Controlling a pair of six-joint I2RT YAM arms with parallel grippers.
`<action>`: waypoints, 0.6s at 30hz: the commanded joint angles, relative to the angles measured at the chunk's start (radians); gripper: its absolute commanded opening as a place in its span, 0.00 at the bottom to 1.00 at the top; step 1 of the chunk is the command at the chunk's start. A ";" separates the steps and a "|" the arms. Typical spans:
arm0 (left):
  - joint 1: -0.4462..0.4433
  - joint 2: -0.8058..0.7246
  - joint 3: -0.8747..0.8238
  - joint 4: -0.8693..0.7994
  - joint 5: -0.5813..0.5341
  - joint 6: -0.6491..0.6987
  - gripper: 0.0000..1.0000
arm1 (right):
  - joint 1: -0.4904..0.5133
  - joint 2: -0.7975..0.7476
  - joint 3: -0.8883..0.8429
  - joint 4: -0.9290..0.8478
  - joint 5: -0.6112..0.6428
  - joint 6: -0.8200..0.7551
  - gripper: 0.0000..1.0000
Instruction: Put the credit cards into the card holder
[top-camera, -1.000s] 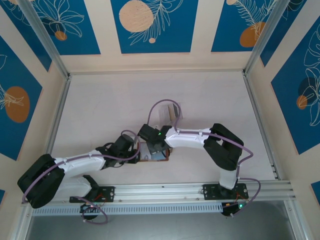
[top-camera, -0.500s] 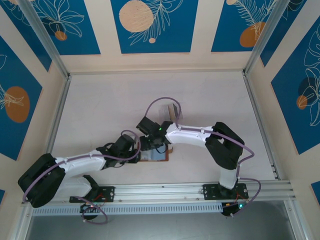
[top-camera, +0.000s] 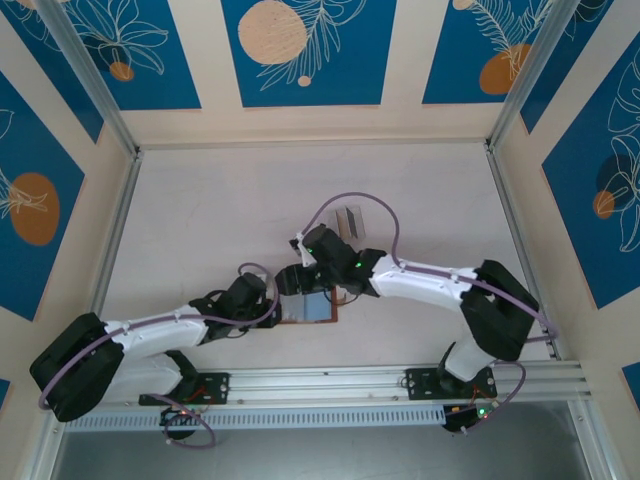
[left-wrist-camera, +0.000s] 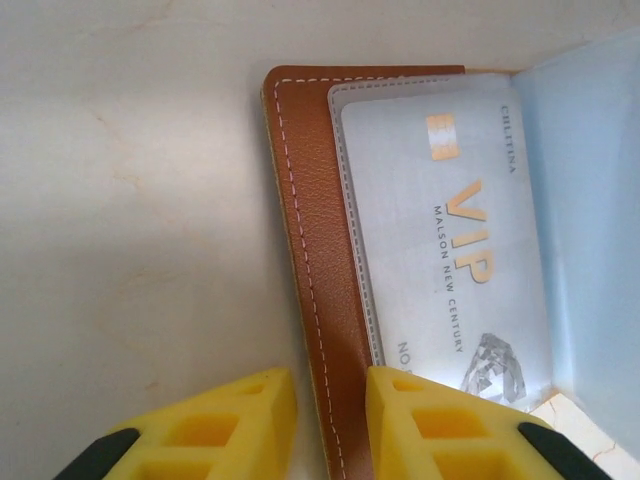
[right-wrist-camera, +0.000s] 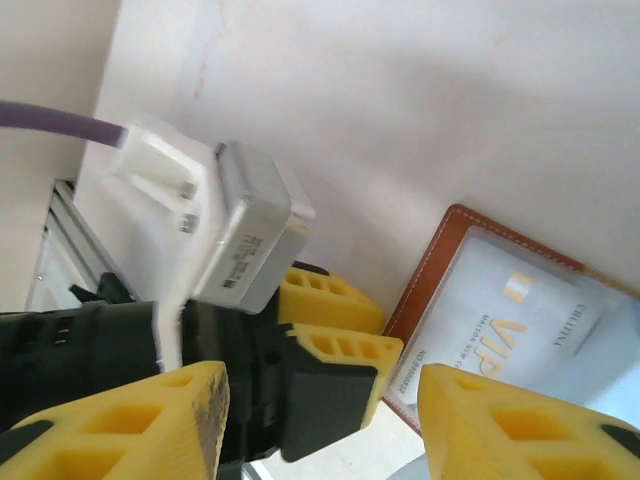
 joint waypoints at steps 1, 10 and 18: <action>-0.007 -0.001 -0.030 -0.048 -0.033 -0.007 0.27 | -0.016 -0.014 0.008 -0.206 0.221 0.016 0.51; -0.006 -0.004 -0.020 -0.052 -0.026 0.005 0.27 | -0.007 0.120 0.004 -0.128 0.049 0.039 0.53; -0.007 0.001 -0.021 -0.055 -0.022 0.008 0.27 | 0.070 0.128 0.078 -0.207 0.225 0.007 0.53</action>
